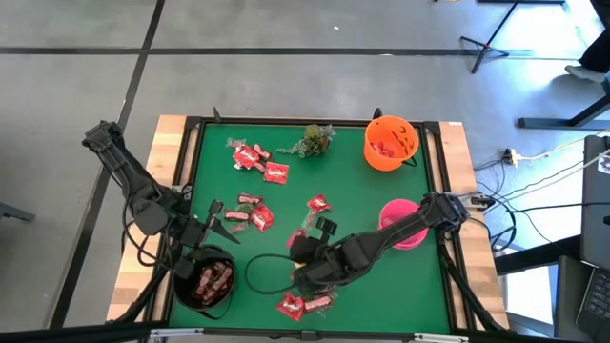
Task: Sort candy
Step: Put the red candy into the orange bucket
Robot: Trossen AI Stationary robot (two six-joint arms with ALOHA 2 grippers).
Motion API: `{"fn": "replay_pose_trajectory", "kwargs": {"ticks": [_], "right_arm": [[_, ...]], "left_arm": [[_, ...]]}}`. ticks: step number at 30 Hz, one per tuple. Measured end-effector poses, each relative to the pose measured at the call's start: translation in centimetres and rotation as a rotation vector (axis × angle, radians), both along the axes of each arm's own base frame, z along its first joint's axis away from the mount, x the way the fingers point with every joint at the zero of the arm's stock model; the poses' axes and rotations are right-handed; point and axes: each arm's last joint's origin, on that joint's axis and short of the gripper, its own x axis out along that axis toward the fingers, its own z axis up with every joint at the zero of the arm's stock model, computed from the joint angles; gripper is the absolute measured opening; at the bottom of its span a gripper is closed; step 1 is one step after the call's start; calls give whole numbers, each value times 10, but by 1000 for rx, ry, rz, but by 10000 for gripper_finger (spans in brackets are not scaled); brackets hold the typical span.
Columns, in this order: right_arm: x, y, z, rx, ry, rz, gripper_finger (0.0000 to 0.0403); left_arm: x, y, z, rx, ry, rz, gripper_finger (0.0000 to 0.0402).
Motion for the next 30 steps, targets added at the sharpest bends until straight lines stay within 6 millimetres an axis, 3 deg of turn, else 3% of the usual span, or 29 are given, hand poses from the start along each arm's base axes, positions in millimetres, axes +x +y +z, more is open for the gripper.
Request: {"fn": "replay_pose_trajectory", "kwargs": {"ticks": [6,9,12,16,20,30], "right_arm": [[8,-8,-6,-22,2,36,0],[7,-23,-18,-35,68,6,0],[12,-39,-26,28,29,5,0],[4,-65,-49,69,49,-15,0],[-22,-99,-46,94,-31,-87,0],[-140,-199,-31,51,-278,-536,0]], "left_arm": [[0,0,0,0,1,-1,153],[0,0,0,0,0,-2,153],[0,0,0,2,3,-3,153],[0,0,0,2,4,-7,153],[0,0,-1,11,7,-10,153],[0,0,-1,37,-1,-14,153]]}}
